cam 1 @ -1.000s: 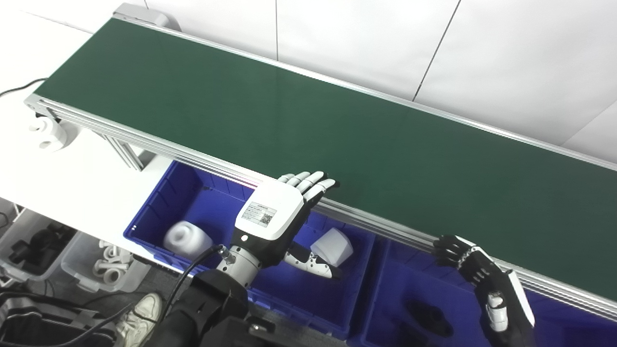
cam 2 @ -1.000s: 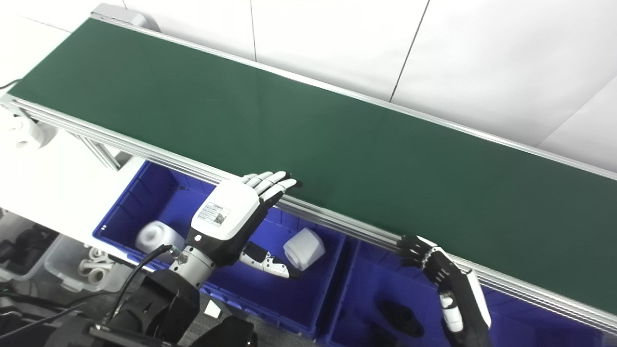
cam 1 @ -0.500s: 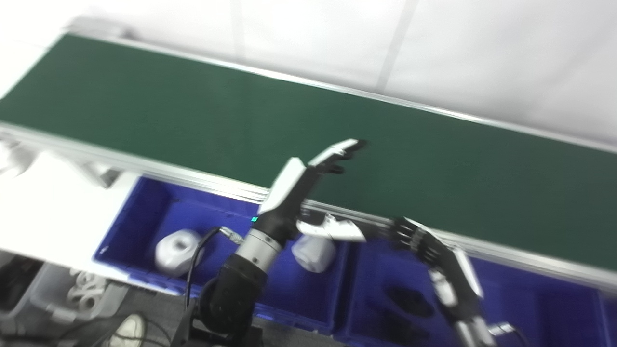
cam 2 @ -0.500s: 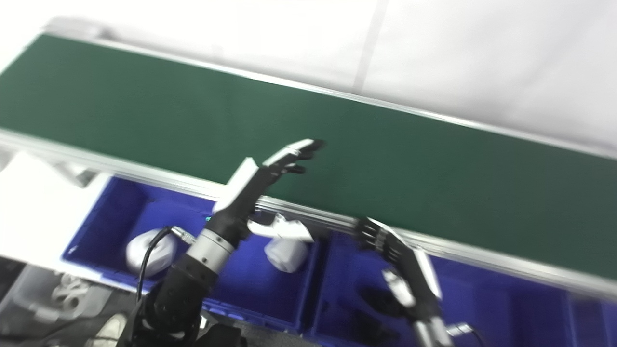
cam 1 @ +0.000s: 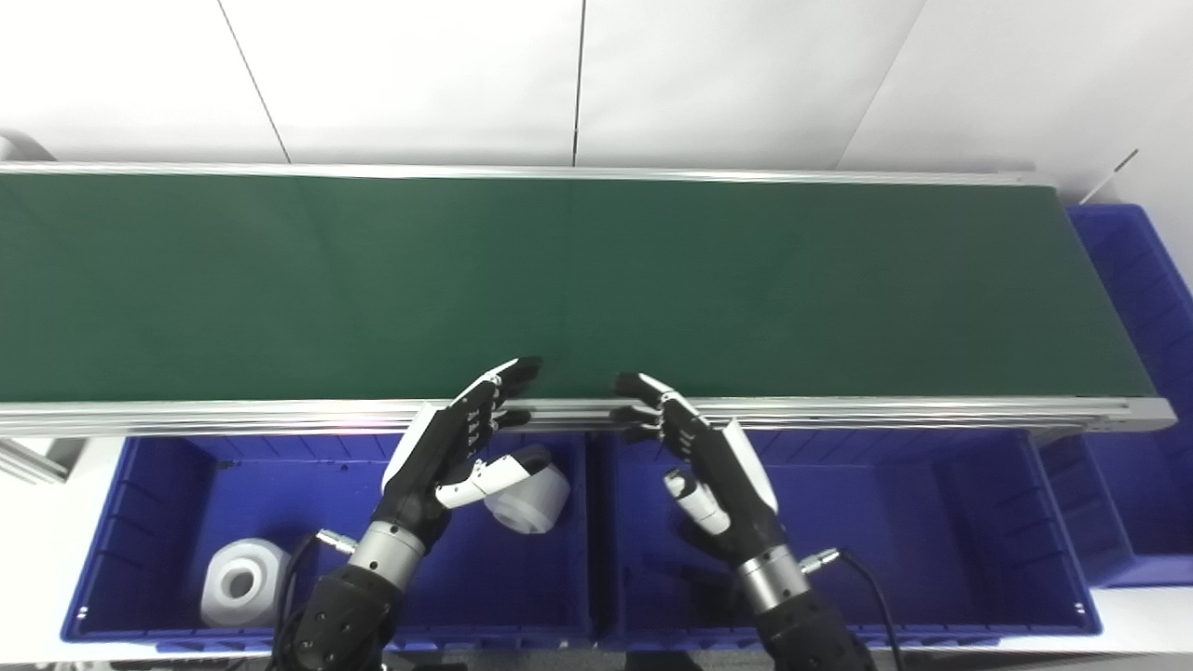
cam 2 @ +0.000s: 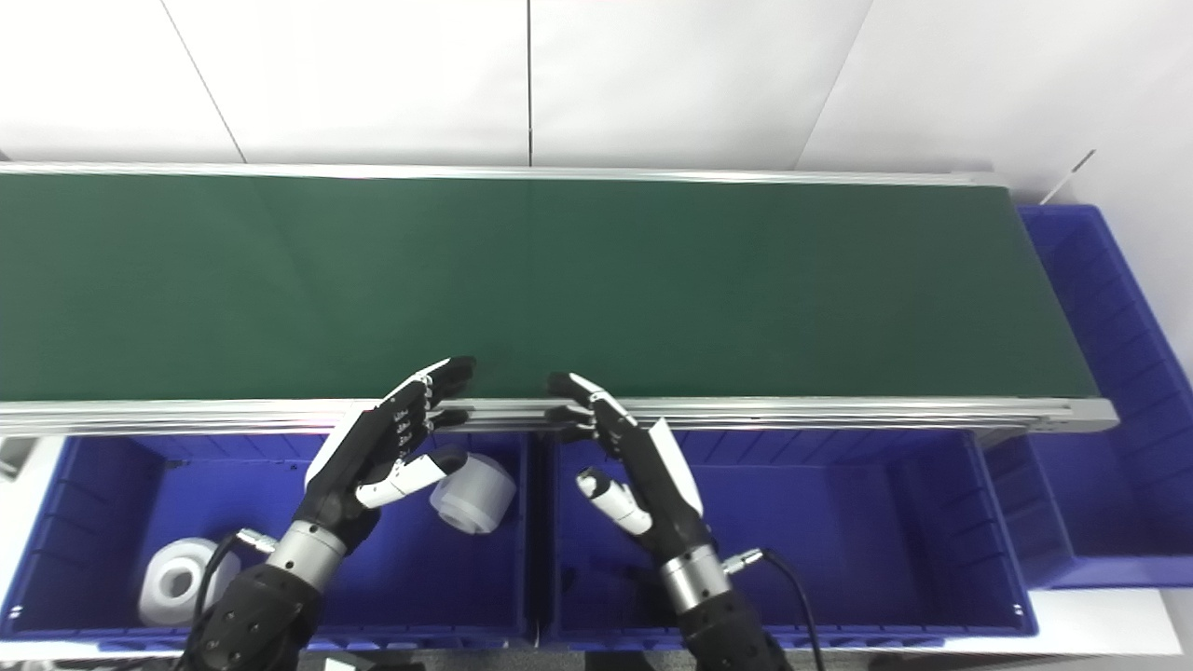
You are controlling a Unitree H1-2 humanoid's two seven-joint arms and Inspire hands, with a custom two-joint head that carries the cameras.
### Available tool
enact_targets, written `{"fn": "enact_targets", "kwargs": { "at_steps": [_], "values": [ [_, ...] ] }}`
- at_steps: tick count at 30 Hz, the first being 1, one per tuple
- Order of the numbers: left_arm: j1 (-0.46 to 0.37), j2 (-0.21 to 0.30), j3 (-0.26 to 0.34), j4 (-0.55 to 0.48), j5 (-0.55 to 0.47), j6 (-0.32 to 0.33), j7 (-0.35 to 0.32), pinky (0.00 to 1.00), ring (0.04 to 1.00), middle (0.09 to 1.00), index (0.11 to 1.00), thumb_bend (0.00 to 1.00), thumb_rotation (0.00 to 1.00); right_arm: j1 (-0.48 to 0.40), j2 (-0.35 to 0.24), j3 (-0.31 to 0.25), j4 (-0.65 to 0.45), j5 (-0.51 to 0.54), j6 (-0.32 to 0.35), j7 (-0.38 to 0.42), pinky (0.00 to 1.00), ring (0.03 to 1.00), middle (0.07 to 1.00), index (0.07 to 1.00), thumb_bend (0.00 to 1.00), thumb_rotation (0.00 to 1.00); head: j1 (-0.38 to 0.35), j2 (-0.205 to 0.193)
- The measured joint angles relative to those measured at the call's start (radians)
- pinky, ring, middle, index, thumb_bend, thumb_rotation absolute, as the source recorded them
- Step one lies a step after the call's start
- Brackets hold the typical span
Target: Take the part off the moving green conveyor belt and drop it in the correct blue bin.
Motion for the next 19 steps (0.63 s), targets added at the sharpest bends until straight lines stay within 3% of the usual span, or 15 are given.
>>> {"fn": "enact_targets", "kwargs": {
  "at_steps": [11,12,15,16,19],
  "values": [
    [0.022,0.007,-0.057,-0.009,0.007,-0.003,0.001,0.88,0.913,0.894,0.873,0.78,0.54,0.021,-0.029,-0.003,-0.021,0.025,0.000,-0.010,0.72,0.778,0.839,0.848,0.86,0.99,0.071,-0.055],
    [0.025,0.007,-0.062,-0.008,0.012,-0.004,0.001,0.89,0.916,0.895,0.875,0.77,0.55,0.025,-0.032,-0.004,-0.018,0.026,0.000,-0.010,0.72,0.777,0.836,0.846,0.86,0.99,0.087,-0.089],
    [0.034,0.007,-0.074,0.000,0.023,-0.024,0.005,0.89,0.920,0.899,0.871,0.77,0.55,0.035,-0.042,-0.005,-0.007,0.029,-0.001,-0.011,0.72,0.778,0.833,0.845,0.88,1.00,0.097,-0.110],
    [0.037,0.007,-0.077,0.005,0.026,-0.038,0.008,0.89,0.920,0.900,0.869,0.77,0.55,0.036,-0.044,-0.005,0.002,0.032,-0.003,-0.012,0.72,0.778,0.830,0.845,0.89,1.00,0.103,-0.138],
    [0.037,0.007,-0.083,0.022,0.030,-0.073,0.011,0.89,0.922,0.907,0.866,0.76,0.54,0.036,-0.048,-0.006,0.032,0.036,-0.006,-0.015,0.71,0.777,0.829,0.847,0.91,1.00,0.106,-0.150]
  ]
}}
